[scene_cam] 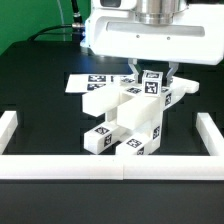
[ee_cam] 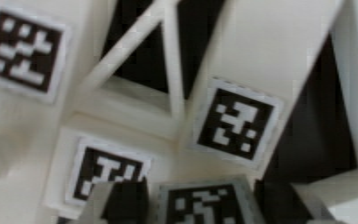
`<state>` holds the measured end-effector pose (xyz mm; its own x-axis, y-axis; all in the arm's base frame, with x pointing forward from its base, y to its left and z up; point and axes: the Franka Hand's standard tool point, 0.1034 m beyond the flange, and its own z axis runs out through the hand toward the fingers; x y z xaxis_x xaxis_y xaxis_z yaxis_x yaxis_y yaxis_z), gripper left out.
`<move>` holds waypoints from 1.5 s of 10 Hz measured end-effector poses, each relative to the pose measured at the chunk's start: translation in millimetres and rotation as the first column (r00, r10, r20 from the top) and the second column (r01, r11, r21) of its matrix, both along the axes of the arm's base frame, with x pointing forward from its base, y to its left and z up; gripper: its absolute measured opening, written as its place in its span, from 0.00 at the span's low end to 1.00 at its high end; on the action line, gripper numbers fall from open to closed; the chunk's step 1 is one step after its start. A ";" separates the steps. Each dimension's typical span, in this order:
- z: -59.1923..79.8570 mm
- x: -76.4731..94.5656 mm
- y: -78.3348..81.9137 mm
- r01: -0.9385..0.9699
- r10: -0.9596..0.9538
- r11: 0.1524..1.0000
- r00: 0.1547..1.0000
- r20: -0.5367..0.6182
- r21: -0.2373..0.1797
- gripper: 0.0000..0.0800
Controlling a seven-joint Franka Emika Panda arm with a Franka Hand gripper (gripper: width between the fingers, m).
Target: Assemble chair
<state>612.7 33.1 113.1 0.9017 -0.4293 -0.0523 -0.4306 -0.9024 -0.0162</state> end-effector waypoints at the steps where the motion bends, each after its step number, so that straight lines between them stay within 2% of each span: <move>1: 0.0 0.0 0.4 0.067 -0.067 0.998 0.998 -0.002 -0.003 0.36; 8: -0.1 -0.2 3.5 0.410 -0.410 0.912 0.912 -0.013 -0.018 0.36; 10: -0.1 -0.1 6.0 0.535 -0.535 0.845 0.845 -0.019 -0.017 0.36; 12: 0.0 0.0 7.1 0.614 -0.614 0.789 0.789 -0.022 -0.020 0.36; 13: -0.1 -0.1 7.0 0.594 -0.595 0.804 0.804 -0.022 -0.018 0.36; 14: -0.2 -0.1 7.1 0.571 -0.571 0.821 0.820 -0.021 -0.017 0.61; 15: -0.2 -0.1 7.1 0.571 -0.571 0.821 0.821 -0.021 -0.017 0.75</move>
Offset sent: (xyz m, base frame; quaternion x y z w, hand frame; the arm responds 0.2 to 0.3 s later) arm 0.0000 0.0000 0.0000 0.0000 0.0000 0.1938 0.9810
